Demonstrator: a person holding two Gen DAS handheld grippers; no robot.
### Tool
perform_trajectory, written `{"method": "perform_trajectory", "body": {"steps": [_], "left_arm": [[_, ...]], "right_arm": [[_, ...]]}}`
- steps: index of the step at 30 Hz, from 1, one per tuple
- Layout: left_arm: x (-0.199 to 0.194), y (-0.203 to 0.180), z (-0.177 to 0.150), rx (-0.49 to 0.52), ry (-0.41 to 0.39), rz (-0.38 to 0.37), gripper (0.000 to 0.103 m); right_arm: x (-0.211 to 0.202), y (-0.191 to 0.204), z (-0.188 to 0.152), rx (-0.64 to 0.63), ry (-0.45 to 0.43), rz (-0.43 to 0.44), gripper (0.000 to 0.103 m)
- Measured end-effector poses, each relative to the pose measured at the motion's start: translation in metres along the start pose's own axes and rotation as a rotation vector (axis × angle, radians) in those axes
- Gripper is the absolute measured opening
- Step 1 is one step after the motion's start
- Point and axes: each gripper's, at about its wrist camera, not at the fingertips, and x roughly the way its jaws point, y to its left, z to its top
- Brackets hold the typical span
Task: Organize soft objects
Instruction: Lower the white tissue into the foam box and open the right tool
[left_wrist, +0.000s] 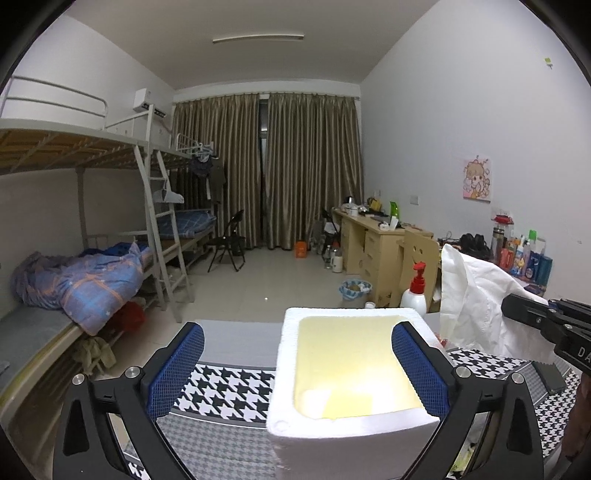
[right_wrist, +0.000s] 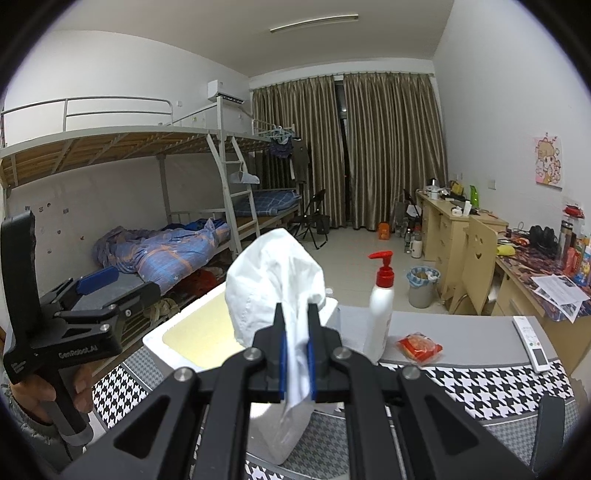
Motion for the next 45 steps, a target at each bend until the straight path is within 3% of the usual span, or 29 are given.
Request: {"method": "perform_trajectory", "body": {"steps": [41,44,45], "left_arm": [[-0.022,0.055,-0.037,-0.092,0.012,0.068,0.102],[-0.021,0.057,-0.039,-0.1,0.022,0.076,0.102],[-0.02,0.058,-0.04,-0.102,0.026,0.078,0.102]], "right_arm": [[0.067,0.041,0.012,0.009,0.146,0.053,0.012],[0.072,0.042,0.01,0.017,0.164,0.063,0.025],[0.072,0.042,0.009,0.017,0.165,0.064,0.036]]}}
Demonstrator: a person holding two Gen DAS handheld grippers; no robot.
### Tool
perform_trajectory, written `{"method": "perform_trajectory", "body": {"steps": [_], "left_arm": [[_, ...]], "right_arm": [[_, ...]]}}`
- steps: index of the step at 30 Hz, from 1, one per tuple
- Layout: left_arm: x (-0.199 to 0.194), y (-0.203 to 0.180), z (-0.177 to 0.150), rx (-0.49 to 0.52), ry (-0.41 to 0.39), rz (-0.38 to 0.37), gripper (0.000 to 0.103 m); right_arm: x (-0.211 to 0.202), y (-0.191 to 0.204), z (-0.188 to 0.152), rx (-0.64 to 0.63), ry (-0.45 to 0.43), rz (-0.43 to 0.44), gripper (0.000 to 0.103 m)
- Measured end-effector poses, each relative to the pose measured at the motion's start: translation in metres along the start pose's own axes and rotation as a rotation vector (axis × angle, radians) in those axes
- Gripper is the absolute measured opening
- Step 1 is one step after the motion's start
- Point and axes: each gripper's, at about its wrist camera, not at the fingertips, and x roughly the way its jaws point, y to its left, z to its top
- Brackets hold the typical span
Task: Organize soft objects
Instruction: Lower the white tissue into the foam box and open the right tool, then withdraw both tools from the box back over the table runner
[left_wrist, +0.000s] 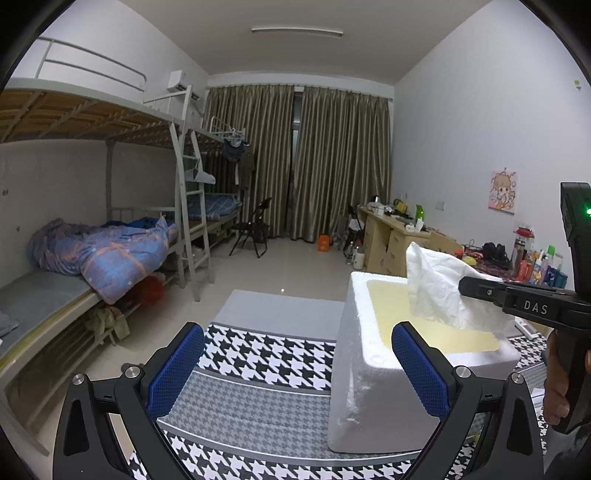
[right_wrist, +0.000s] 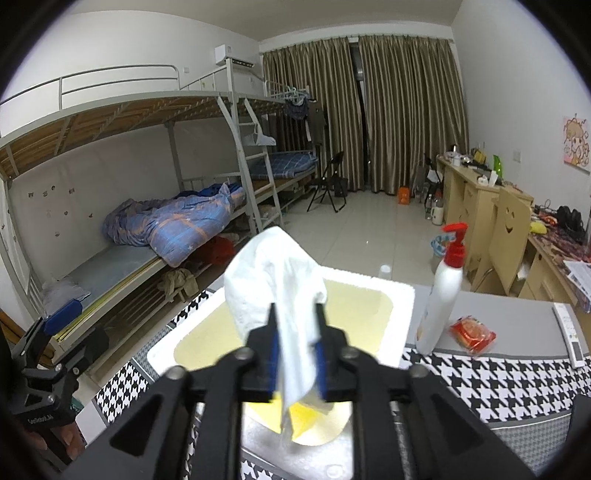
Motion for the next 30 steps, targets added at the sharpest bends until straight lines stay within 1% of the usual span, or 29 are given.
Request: {"method": "perform_trajectory", "body": {"steps": [1,3,9,16,20,27,29,30], "left_arm": [[0.001,0.001,-0.001,0.001,0.002,0.001,0.102],[0.0,0.0,-0.002,0.003,0.004,0.004,0.102],[0.001,0.002,-0.003,-0.005,0.007,0.005,0.102],[0.002,-0.003,-0.004,-0.003,0.02,-0.022,0.102],[0.001,-0.011,-0.005,0.001,0.028,-0.04,0.102],[-0.007,-0.024,-0.006,0.015,0.0,-0.054,0.102],[-0.009,-0.028,-0.006,0.019,0.002,-0.061,0.102],[-0.01,-0.028,-0.006,0.019,-0.001,-0.062,0.102]], "right_arm": [[0.001,0.001,-0.001,-0.002,0.0,0.0,0.048],[0.001,0.003,-0.002,-0.008,-0.005,-0.002,0.06],[-0.002,0.006,-0.003,-0.018,-0.001,0.001,0.062],[-0.024,0.001,-0.008,-0.019,-0.047,-0.011,0.073],[-0.036,-0.005,-0.014,-0.011,-0.065,-0.02,0.074],[-0.052,-0.015,-0.02,-0.001,-0.09,-0.03,0.075],[-0.058,-0.016,-0.023,-0.007,-0.101,-0.036,0.079],[-0.06,-0.016,-0.024,-0.011,-0.107,-0.041,0.083]]}}
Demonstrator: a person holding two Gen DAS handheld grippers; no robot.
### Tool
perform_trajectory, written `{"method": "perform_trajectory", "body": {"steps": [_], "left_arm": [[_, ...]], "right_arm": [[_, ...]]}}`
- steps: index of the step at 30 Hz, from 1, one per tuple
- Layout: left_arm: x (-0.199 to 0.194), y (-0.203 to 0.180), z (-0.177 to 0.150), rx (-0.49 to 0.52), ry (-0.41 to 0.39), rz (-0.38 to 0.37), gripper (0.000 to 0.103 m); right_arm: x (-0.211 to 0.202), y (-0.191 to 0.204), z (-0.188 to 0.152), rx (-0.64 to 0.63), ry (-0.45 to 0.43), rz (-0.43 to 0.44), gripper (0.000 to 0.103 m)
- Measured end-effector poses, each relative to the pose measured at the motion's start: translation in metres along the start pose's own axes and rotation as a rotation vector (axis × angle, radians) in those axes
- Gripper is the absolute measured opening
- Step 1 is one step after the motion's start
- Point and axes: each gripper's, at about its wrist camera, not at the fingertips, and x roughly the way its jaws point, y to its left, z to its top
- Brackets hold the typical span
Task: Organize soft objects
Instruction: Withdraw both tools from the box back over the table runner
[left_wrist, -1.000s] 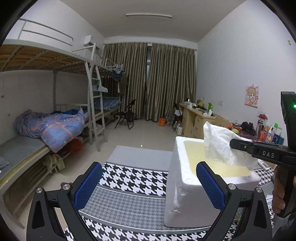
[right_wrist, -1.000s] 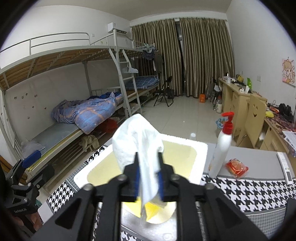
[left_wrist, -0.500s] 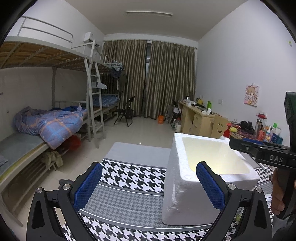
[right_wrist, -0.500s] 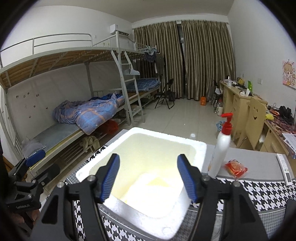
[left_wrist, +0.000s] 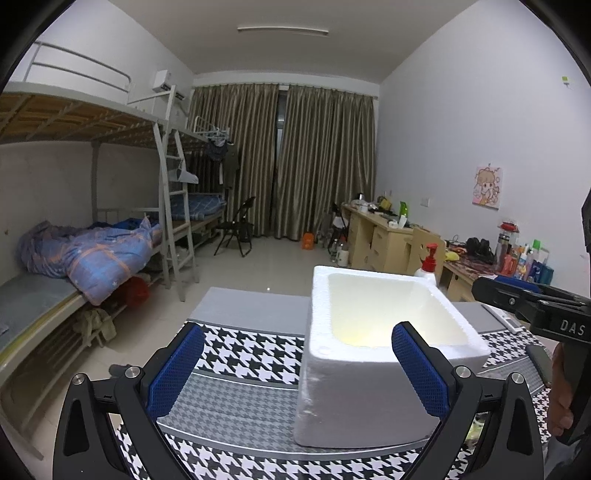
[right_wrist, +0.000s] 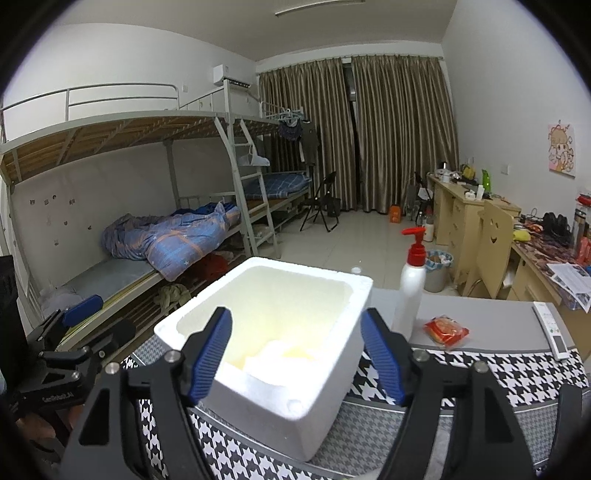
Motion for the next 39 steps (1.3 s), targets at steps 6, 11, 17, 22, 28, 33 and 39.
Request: {"method": "perform_trajectory", "body": {"steps": [6,11,17,22,28,33,39], "left_arm": [[-0.004,-0.007,-0.002,0.0,-0.009,0.001,0.102],[-0.007,-0.013,0.0,-0.002,-0.014,-0.007,0.102],[-0.011,-0.026,-0.001,0.049,-0.023,-0.02,0.102],[-0.013,-0.035,-0.004,0.062,-0.027,-0.023,0.102],[-0.012,-0.043,-0.006,0.067,-0.014,-0.058,0.102],[-0.012,-0.05,-0.007,0.074,-0.008,-0.081,0.102],[-0.01,-0.062,-0.011,0.084,0.003,-0.114,0.102]], "right_arm": [[-0.014,0.0,-0.006,-0.021,-0.042,-0.023,0.097],[-0.021,-0.004,-0.009,-0.015,-0.052,-0.019,0.098],[-0.027,-0.009,-0.015,-0.01,-0.059,-0.032,0.098],[-0.034,-0.018,-0.022,0.004,-0.063,-0.044,0.098],[-0.041,-0.026,-0.03,0.022,-0.063,-0.07,0.098],[-0.045,-0.031,-0.036,0.031,-0.062,-0.085,0.098],[-0.052,-0.043,-0.041,0.052,-0.061,-0.114,0.098]]}}
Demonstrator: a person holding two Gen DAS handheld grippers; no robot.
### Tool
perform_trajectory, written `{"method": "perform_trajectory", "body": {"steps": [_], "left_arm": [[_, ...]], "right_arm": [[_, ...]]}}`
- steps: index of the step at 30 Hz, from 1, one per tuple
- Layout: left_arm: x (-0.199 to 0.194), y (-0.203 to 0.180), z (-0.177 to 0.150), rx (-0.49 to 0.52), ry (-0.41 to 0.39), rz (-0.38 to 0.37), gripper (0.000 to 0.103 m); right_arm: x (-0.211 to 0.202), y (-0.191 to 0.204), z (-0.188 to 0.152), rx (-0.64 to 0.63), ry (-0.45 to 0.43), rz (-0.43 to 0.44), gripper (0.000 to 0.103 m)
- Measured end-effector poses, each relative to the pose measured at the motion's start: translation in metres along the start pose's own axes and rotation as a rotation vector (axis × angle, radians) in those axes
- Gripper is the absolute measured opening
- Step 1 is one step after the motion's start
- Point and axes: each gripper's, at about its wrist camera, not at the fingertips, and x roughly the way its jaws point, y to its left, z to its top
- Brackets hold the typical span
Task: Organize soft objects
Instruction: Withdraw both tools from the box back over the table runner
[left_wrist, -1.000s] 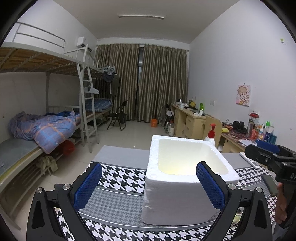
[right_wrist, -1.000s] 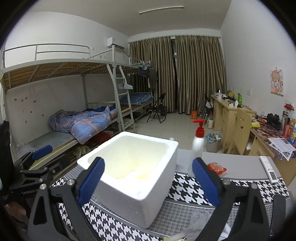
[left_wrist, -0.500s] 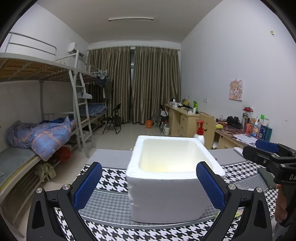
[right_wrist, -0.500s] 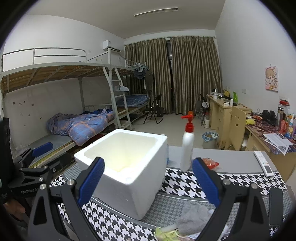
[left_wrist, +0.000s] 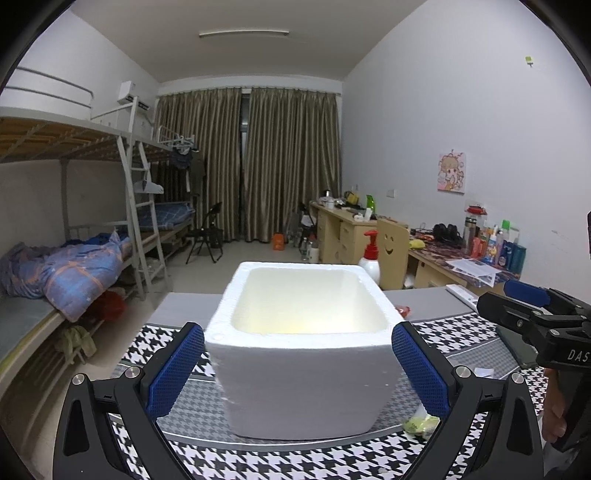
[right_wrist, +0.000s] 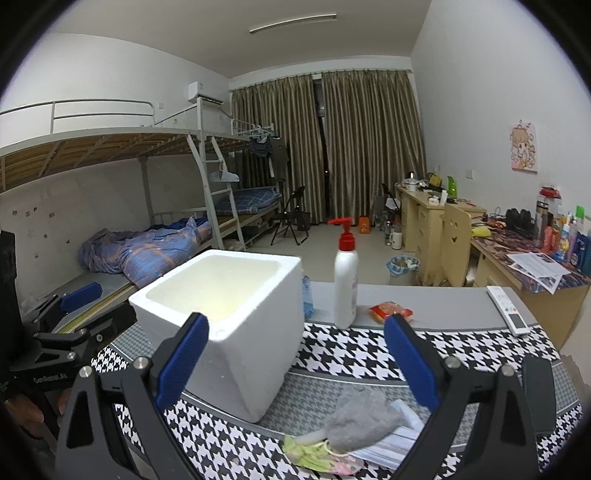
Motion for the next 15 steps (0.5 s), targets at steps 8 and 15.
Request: {"method": "perform_trajectory", "body": {"steps": [8,15], "left_arm": [[0.007,-0.017,-0.002,0.022,0.013,-0.053,0.102],[0.01,-0.027,-0.005,0.034,0.028,-0.094,0.102]], "right_arm": [[-0.007,-0.016,-0.005,0.017,0.002,-0.036,0.098],[-0.011,-0.026,-0.007,0.027,0.006,-0.062,0.098]]}}
